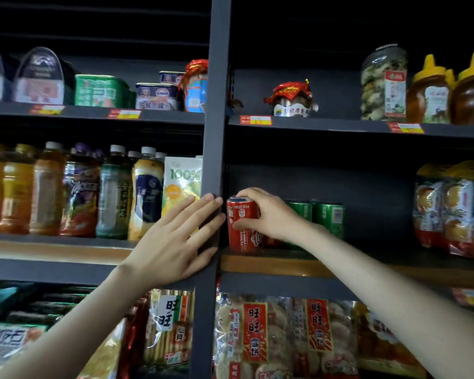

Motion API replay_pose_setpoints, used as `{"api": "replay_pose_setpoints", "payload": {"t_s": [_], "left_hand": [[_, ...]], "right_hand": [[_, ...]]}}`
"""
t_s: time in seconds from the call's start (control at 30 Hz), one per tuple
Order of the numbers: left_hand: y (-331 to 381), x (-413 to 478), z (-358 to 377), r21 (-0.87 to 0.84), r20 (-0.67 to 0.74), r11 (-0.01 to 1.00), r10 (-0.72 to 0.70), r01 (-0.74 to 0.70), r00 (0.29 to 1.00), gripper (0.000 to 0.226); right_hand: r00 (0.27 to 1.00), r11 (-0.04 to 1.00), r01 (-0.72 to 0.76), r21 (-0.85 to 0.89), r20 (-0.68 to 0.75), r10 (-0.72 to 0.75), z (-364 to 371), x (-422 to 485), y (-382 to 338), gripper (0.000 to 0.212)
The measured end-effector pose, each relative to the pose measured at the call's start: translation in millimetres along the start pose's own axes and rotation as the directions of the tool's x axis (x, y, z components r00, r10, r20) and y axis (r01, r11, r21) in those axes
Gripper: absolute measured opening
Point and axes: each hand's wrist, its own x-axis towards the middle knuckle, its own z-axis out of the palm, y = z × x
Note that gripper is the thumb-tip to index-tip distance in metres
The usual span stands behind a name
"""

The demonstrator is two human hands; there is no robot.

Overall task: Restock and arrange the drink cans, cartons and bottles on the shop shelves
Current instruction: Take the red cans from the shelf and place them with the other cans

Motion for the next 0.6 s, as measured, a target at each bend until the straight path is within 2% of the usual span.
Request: {"api": "replay_pose_setpoints", "payload": {"t_s": [0.07, 0.13, 0.17, 0.3, 0.6], "left_hand": [[-1.0, -0.4, 1.8, -0.003, -0.002, 1.0, 0.014, -0.014, 1.0, 0.05], [-2.4, -1.3, 4.8, -0.012, -0.013, 1.0, 0.025, -0.025, 1.0, 0.05], [-3.9, -1.5, 6.5, -0.016, -0.02, 0.999, 0.031, -0.031, 0.999, 0.05], [-11.1, 0.1, 16.0, -0.021, -0.059, 0.997, 0.068, -0.069, 0.996, 0.049], [-18.4, 4.5, 22.0, -0.01, -0.124, 0.992, 0.122, -0.125, 0.985, 0.052]], "right_hand": [[0.991, 0.97, 0.05, -0.236, 0.133, -0.019, -3.9, 8.7, 4.5, 0.073], [0.98, 0.873, 0.114, -0.474, 0.2, -0.019, -9.5, 11.7, 10.3, 0.093], [0.979, 0.855, 0.122, -0.505, 0.202, -0.02, -10.8, 10.9, 11.7, 0.095], [0.987, 0.894, 0.068, -0.442, 0.162, 0.005, -4.4, 12.1, 8.9, 0.088], [0.98, 0.697, 0.113, -0.708, 0.197, 0.041, 22.7, 49.7, 24.2, 0.077]]}}
